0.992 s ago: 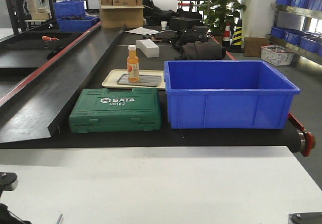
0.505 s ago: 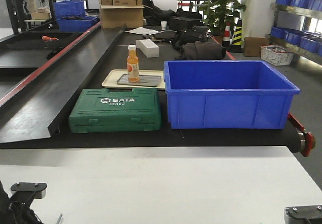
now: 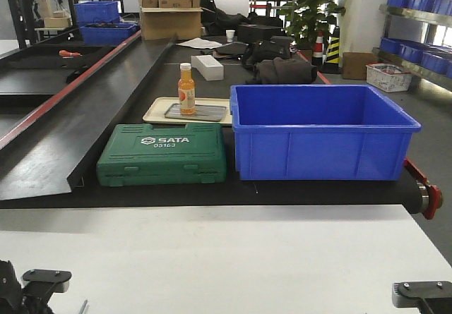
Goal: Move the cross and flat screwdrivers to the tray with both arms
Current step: 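Lower both grippers over the green-handled screwdrivers on the table, then close left gripper on cross screwdriver, right gripper on flat screwdriver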
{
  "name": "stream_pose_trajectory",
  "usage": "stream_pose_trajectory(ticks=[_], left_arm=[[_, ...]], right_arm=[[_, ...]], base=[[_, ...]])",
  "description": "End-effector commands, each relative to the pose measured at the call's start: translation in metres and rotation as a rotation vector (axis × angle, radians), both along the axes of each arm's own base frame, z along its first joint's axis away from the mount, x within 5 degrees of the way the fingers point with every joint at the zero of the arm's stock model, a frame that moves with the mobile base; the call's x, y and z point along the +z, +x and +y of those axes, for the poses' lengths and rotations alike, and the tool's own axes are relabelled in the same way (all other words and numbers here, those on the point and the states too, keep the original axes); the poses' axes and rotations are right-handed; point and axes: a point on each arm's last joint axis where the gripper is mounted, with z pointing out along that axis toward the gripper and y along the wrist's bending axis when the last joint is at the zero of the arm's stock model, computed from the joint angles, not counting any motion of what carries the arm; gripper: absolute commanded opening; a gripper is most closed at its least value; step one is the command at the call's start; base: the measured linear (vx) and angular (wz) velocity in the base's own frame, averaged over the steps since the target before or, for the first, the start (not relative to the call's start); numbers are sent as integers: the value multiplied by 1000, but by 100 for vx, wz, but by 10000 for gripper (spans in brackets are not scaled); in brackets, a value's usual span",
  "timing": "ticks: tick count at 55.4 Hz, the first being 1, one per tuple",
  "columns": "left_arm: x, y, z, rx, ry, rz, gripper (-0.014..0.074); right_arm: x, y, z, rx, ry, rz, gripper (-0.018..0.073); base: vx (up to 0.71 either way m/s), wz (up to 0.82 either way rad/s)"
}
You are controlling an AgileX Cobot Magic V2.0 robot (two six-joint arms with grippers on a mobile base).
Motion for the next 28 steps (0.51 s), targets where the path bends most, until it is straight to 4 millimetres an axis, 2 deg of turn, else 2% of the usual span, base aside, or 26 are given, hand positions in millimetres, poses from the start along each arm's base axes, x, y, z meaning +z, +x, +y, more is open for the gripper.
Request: stream_pose_trajectory(ticks=[1,18,28], left_arm=[[12,7,-2,8,-8,-59,504],[10,8,-2,10,-5,-64,504],[10,8,-2,11,-4,-70,504]], right_arm=[[10,16,0,4,5,-33,491],[-11,44,2,37,9,24,491],[-27,50,3,38,10,72,491]], base=[[0,0],[0,0],[0,0]])
